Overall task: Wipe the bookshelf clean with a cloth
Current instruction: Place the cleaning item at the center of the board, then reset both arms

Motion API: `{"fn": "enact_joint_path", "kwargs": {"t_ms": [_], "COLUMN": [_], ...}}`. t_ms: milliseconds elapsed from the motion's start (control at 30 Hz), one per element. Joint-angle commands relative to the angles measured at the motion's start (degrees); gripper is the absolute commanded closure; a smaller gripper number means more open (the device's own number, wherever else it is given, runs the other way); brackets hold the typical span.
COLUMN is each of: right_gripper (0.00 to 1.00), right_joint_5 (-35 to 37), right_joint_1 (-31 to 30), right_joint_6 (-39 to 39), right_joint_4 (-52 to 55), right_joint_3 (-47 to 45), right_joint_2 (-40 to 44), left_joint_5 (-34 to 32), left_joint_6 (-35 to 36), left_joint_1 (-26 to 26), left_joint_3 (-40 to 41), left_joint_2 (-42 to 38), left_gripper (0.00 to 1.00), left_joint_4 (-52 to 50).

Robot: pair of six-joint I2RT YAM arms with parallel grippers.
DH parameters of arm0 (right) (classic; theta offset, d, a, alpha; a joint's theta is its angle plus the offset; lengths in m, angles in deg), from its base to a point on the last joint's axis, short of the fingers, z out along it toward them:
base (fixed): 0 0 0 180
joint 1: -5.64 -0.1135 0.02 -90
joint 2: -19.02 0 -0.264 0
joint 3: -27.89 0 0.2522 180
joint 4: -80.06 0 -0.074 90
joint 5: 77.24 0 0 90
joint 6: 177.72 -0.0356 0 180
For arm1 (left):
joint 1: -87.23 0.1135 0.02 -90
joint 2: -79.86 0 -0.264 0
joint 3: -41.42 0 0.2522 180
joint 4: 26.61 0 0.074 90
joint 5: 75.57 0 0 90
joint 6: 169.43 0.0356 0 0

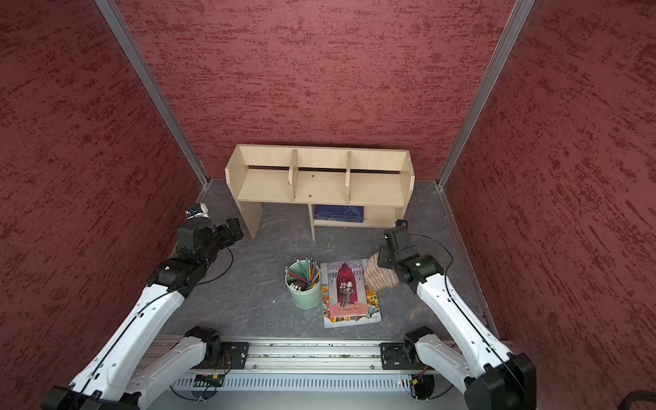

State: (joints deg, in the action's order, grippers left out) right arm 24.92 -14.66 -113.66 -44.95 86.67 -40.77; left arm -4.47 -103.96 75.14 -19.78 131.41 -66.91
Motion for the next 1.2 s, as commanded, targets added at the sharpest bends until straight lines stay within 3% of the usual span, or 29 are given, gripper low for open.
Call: {"fn": "enact_joint_path", "kwargs": {"t_ms": [0, 33, 67, 133, 167, 300, 433, 533, 600, 667, 733, 833, 900, 933, 1100, 1167], "right_gripper": [0.77, 0.59, 0.47, 0.05, 0.02, 0.02, 0.02, 0.02, 0.02, 0.02, 0.02, 0.02, 0.02, 0.02, 0.02, 0.02], "right_joint_5": [3.62, 3.58, 3.8, 4.64, 5.47, 12.26, 25.64, 30.74, 38.77, 42.74, 41.32, 33.29, 29.44, 28.7, 1.68, -2.45], "right_joint_1": [0.69, 0.75, 0.75, 0.7, 0.7, 0.82, 0.8, 0.8, 0.98, 2.45, 5.49, 12.16, 14.46, 14.6, 16.87, 17.33], "right_joint_6": [-3.6, -3.52, -3.4, -2.92, -2.63, -2.08, -2.91, 7.85, 12.71, 19.21, 21.41, 16.6, 17.58, 18.51, 24.53, 26.03], "right_joint_4": [-5.82, -6.3, -6.61, -6.45, -6.03, -3.16, -2.75, -12.15, -20.43, -33.32, -44.68, -55.87, -65.99, -65.48, -88.82, -97.32], "right_joint_3": [-0.18, -0.19, -0.08, 0.85, 1.69, 6.03, 8.62, 4.98, 0.04, -5.28, -9.13, -15.88, -19.01, -17.77, -23.21, -24.23], "right_joint_2": [-3.2, -3.92, -4.04, -3.18, -2.76, 0.37, 4.94, 6.53, 5.25, 2.53, -1.11, -7.26, -14.16, -16.34, -22.2, -28.73], "left_joint_5": [-7.98, -9.33, -10.55, -11.92, -12.67, -15.09, -15.53, -13.22, -12.66, -11.99, -10.07, -5.92, -3.54, -1.86, 13.23, 12.75], "left_joint_6": [-1.23, -0.64, -0.04, 2.23, 2.95, 5.14, 7.22, 9.18, 9.41, 10.11, 12.16, 16.86, 17.14, 17.38, 23.26, 24.21], "left_joint_1": [0.56, 0.64, 0.8, 1.33, 1.78, 4.45, 7.44, 9.94, 10.98, 11.45, 11.76, 12.03, 12.35, 12.5, 12.76, 12.45], "left_joint_3": [0.96, 1.07, 1.01, 0.56, 0.43, 1.57, 6.9, 12.22, 14.99, 18.59, 20.51, 22.75, 24.37, 25.0, 24.76, 27.08], "left_joint_2": [2.75, 3.71, 4.94, 7.14, 7.98, 10.11, 11.43, 13.81, 16.26, 18.73, 21.46, 27.12, 29.24, 29.87, 33.76, 36.66], "left_gripper": [0.0, 0.0, 0.0, 0.0, 0.0, 0.0, 0.0, 0.0, 0.0, 0.0, 0.0, 0.0, 0.0, 0.0, 0.0, 0.0], "left_joint_4": [3.09, 3.61, 4.2, 6.05, 6.99, 14.5, 25.52, 34.6, 38.89, 45.78, 51.76, 63.41, 68.36, 70.14, 74.79, 80.86]}}
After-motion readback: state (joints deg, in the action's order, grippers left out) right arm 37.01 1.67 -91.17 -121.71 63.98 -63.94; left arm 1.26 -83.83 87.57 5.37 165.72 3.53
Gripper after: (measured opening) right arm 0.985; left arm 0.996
